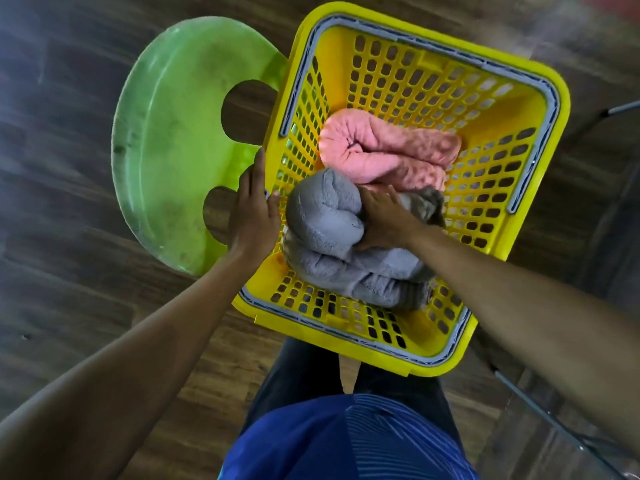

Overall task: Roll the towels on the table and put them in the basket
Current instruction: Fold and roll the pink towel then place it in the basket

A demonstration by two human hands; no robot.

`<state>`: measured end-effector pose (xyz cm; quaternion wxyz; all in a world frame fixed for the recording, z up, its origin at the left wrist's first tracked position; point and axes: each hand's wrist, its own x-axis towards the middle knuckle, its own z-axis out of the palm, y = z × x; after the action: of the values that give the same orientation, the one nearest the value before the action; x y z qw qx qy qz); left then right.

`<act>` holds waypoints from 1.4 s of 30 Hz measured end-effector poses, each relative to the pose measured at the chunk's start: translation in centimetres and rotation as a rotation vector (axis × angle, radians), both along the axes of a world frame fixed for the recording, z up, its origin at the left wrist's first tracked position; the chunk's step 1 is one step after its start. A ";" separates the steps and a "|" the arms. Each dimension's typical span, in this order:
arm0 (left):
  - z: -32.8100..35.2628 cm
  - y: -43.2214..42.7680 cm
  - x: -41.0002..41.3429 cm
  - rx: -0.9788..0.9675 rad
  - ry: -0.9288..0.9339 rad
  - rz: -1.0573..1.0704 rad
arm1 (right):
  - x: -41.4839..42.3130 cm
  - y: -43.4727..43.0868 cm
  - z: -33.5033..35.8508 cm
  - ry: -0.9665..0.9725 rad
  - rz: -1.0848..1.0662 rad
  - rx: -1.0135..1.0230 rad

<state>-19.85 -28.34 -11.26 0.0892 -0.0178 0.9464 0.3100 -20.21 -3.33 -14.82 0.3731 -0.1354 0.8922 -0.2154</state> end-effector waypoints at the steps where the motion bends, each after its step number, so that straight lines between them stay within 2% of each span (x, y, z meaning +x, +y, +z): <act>1: 0.1 0.0 0.0 0.008 -0.005 0.004 | 0.9 0.1 0.1 0.052 -0.028 -0.027; 5: 0.6 0.2 -0.3 0.048 -0.005 0.031 | 1.8 0.6 1.4 0.222 -0.113 -0.033; 10: 0.8 0.3 -1.1 -0.033 0.072 0.004 | -2.3 2.1 4.4 0.398 -0.215 0.026; 15: 0.1 0.9 -2.3 -0.087 0.105 -0.127 | -9.1 2.7 4.1 0.518 -0.237 0.224; 18: -0.3 1.2 -2.4 -0.123 0.113 -0.151 | -11.6 2.7 0.9 0.461 -0.168 0.323; 24: -0.7 1.5 -2.3 -0.160 0.094 -0.126 | -10.8 2.9 -6.5 0.315 -0.113 0.381; 28: -0.8 1.4 -2.3 -0.169 0.108 -0.127 | -10.8 2.0 -6.8 0.284 -0.149 0.451; 30: -0.7 1.5 -2.3 -0.169 0.115 -0.126 | -9.3 1.1 -5.3 0.366 -0.257 0.421; 33: -0.7 1.5 -2.3 -0.192 0.125 -0.126 | -3.8 0.2 -3.8 0.505 -0.421 0.138; 34: -0.6 1.4 -2.2 -0.187 0.124 -0.126 | -1.6 0.1 -3.4 0.433 -0.433 0.016; 35: -0.6 1.3 -2.3 -0.175 0.123 -0.131 | 0.3 0.1 -3.0 0.251 -0.429 -0.091; 37: -0.5 1.3 -2.2 -0.164 0.128 -0.142 | 3.5 0.5 -2.2 -0.214 -0.360 -0.139; 38: -0.4 1.3 -2.2 -0.168 0.131 -0.144 | 4.9 0.8 -2.0 -0.357 -0.301 -0.112; 39: -0.3 1.3 -2.2 -0.173 0.131 -0.145 | 6.0 1.0 -2.1 -0.396 -0.251 -0.056; 42: -0.3 1.4 -2.2 -0.183 0.121 -0.134 | 7.8 1.0 -3.0 -0.224 -0.203 0.104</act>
<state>-22.05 -26.90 -11.56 0.0506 0.0559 0.9734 0.2164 -12.36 -2.33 -17.80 0.4530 -0.0003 0.8641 -0.2192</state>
